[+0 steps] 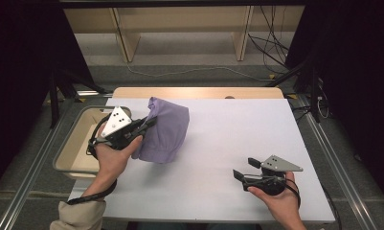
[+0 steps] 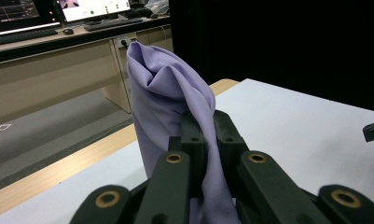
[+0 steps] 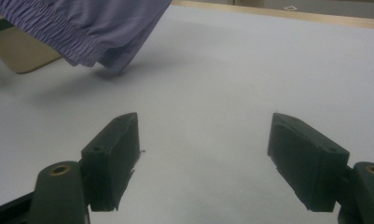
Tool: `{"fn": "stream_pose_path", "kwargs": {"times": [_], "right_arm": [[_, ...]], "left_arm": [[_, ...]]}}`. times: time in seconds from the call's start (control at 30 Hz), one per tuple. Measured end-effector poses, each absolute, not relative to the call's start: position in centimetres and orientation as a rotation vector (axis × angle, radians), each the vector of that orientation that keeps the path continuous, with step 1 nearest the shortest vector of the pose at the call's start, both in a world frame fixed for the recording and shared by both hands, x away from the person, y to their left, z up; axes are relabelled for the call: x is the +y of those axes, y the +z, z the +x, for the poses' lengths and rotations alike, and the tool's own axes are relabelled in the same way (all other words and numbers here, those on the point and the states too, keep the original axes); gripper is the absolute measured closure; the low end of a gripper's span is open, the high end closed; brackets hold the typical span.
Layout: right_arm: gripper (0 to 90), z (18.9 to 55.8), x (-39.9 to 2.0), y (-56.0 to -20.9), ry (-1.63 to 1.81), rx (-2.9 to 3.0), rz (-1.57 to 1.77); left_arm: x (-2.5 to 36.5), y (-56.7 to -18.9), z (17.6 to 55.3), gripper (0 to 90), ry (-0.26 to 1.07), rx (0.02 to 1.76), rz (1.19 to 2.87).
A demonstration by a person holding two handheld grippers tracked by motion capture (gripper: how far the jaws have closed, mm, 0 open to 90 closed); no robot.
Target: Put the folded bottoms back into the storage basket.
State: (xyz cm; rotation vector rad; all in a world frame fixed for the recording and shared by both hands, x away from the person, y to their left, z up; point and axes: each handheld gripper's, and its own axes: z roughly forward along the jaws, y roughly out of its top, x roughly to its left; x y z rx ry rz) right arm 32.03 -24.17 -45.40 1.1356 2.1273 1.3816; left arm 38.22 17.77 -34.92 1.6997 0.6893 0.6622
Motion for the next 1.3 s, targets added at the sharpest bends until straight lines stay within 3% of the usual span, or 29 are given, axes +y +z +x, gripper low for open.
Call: {"fn": "stream_pose_path", "kwargs": {"times": [1.3], "right_arm": [[26.0,32.0,-24.1,-45.4,1.384,2.127,1.133]], "left_arm": [[19.1,-34.0,38.2,84.9,0.707,0.702,1.676]]}}
